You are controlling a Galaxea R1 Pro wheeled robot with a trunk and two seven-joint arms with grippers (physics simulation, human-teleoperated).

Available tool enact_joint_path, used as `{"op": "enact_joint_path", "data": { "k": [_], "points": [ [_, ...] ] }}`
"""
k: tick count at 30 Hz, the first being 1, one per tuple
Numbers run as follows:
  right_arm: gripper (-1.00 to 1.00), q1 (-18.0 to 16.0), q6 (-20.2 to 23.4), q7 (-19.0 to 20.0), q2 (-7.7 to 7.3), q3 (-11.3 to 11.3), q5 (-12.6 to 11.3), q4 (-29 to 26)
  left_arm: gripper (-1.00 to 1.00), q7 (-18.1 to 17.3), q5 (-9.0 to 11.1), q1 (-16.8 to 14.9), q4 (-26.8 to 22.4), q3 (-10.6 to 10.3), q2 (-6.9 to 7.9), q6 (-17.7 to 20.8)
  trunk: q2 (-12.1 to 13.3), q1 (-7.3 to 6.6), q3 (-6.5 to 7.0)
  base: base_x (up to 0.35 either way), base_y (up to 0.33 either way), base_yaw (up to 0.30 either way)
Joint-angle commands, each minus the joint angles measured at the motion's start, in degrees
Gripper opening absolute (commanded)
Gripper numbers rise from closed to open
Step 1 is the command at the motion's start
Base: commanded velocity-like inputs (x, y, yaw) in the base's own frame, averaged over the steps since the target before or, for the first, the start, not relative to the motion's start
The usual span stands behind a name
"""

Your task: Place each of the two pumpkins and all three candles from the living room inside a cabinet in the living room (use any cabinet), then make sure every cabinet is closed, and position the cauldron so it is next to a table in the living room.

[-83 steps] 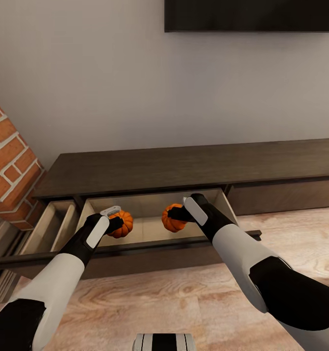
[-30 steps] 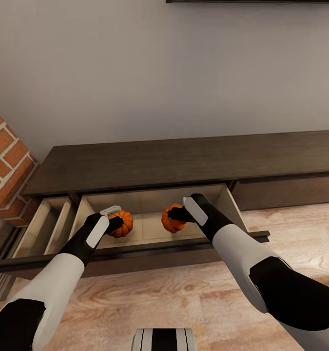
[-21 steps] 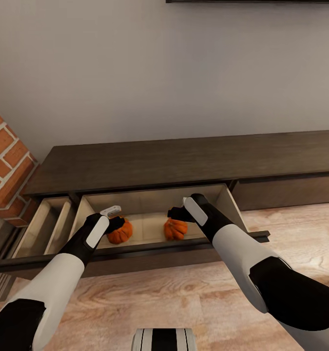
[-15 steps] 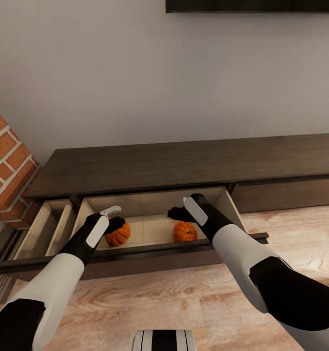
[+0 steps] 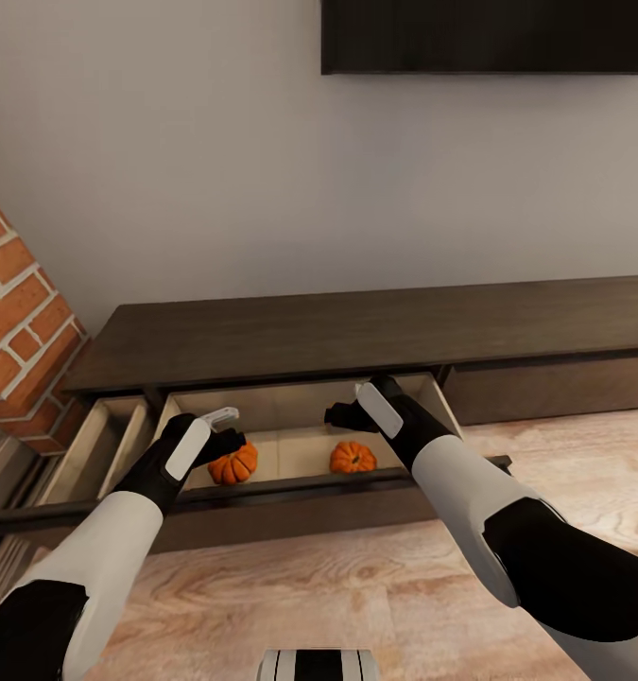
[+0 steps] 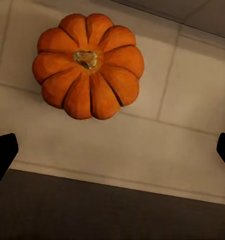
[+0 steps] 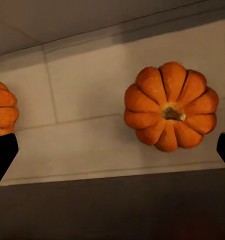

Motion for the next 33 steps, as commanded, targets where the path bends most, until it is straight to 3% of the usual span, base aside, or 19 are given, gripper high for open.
{"op": "enact_joint_path", "data": {
  "k": [1, 23, 33],
  "points": [
    [1.00, -0.04, 0.04, -0.55, 0.00, 0.20, -0.56, -0.03, 1.00, 0.56, 0.61, -0.02, -0.08, -0.32, 0.09, 0.11, 0.00, -0.05, 0.18, -0.088, 0.000, 0.000],
    [1.00, 0.31, -0.05, -0.55, 0.00, 0.20, -0.56, -0.04, 1.00, 0.58, 0.62, -0.02, -0.07, -0.31, 0.00, 0.14, 0.29, -0.62, 5.06, -0.108, 0.000, 0.000],
    [1.00, 0.31, -0.05, -0.51, 0.00, 0.20, -0.56, -0.12, 1.00, 0.58, 0.62, -0.02, -0.07, -0.32, 0.00, 0.23, 4.24, -2.78, 6.86, -0.002, 0.000, 0.000]
  ]
}}
